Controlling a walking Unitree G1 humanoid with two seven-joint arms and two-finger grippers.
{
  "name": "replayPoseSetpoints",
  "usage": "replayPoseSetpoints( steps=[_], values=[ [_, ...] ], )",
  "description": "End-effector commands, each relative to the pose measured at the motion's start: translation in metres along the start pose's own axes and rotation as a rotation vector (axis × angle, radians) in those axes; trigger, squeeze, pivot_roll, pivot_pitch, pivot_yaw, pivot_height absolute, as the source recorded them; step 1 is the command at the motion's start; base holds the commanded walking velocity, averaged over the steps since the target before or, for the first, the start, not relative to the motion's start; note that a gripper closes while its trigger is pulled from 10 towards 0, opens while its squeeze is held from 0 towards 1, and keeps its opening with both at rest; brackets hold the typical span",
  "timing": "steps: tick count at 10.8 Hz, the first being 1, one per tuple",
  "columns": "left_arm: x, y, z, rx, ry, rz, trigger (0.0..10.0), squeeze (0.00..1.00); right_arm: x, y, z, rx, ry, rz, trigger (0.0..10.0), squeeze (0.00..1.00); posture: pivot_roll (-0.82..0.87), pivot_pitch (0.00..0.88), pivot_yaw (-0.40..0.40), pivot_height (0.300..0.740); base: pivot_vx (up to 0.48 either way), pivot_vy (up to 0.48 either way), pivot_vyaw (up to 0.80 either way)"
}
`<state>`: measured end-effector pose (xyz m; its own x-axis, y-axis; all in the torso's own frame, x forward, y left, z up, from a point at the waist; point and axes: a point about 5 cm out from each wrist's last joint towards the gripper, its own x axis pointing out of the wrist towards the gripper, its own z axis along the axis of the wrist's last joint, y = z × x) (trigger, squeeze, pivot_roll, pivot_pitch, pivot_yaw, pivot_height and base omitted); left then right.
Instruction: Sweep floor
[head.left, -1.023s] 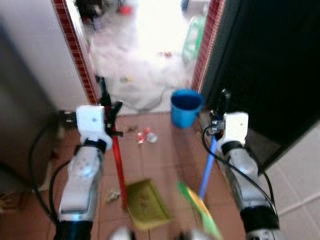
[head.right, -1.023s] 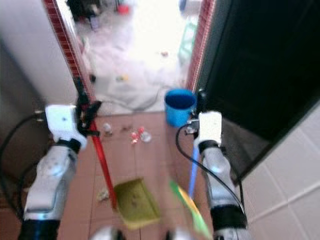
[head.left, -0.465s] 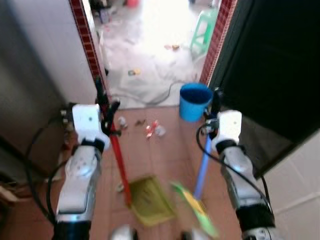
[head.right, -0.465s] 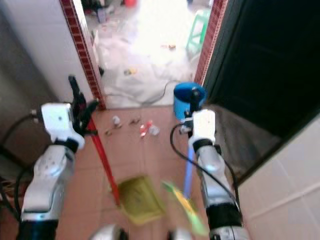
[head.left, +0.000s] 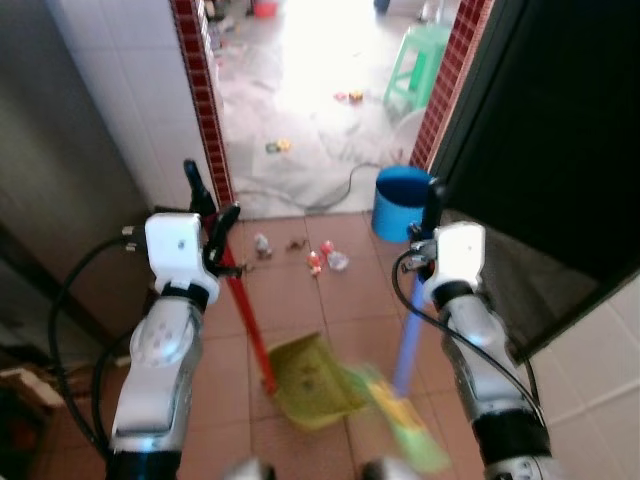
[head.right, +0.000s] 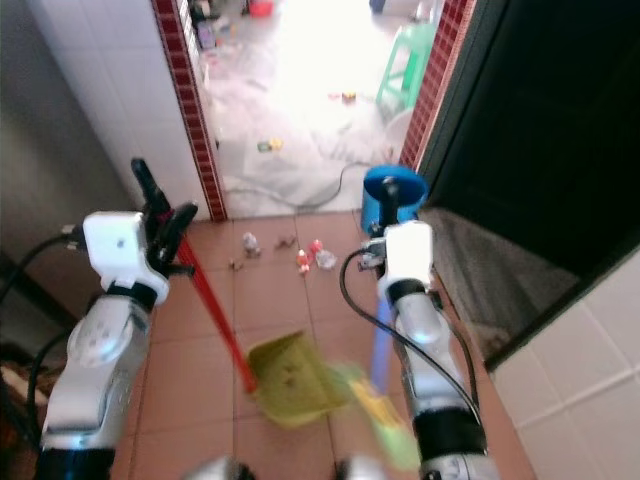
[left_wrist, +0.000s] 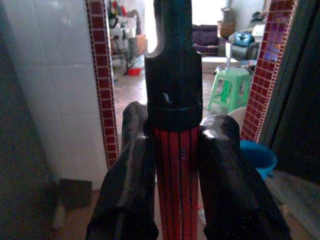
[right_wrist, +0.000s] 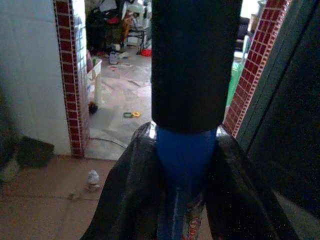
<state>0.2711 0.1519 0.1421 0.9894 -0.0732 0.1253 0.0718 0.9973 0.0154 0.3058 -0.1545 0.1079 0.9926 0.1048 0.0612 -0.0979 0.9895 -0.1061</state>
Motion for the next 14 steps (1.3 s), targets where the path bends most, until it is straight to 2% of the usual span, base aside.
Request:
replayPoseSetpoints(
  steps=[1,3,6,8,14],
  values=[
    [-0.001,0.002,0.005,0.043,-0.037,0.007,10.0,0.00,0.000,-0.008,0.004,-0.022,-0.020,-0.017,10.0,0.00,-0.03,0.033,0.008,0.740,0.000,0.000,0.00],
    [-0.001,0.004,0.007,0.044,-0.050,0.019,10.0,0.00,0.001,-0.002,0.007,-0.057,-0.040,0.020,10.0,0.00,-0.03,0.037,0.010,0.740,0.000,0.000,0.00],
    [-0.001,0.009,0.007,0.053,-0.057,0.028,10.0,0.00,0.000,-0.004,0.009,-0.069,-0.046,0.012,10.0,0.00,-0.03,0.042,0.010,0.740,0.000,0.000,0.00],
    [-0.002,0.014,0.004,0.054,-0.050,0.032,10.0,0.00,0.000,-0.004,0.010,-0.078,-0.054,0.012,10.0,0.00,-0.04,0.045,0.012,0.740,0.270,0.000,0.25],
    [-0.001,0.011,0.006,0.054,-0.063,0.027,10.0,0.00,0.000,-0.004,0.011,-0.075,-0.055,0.012,10.0,0.00,-0.04,0.050,0.012,0.740,0.421,0.000,0.08]
  ],
)
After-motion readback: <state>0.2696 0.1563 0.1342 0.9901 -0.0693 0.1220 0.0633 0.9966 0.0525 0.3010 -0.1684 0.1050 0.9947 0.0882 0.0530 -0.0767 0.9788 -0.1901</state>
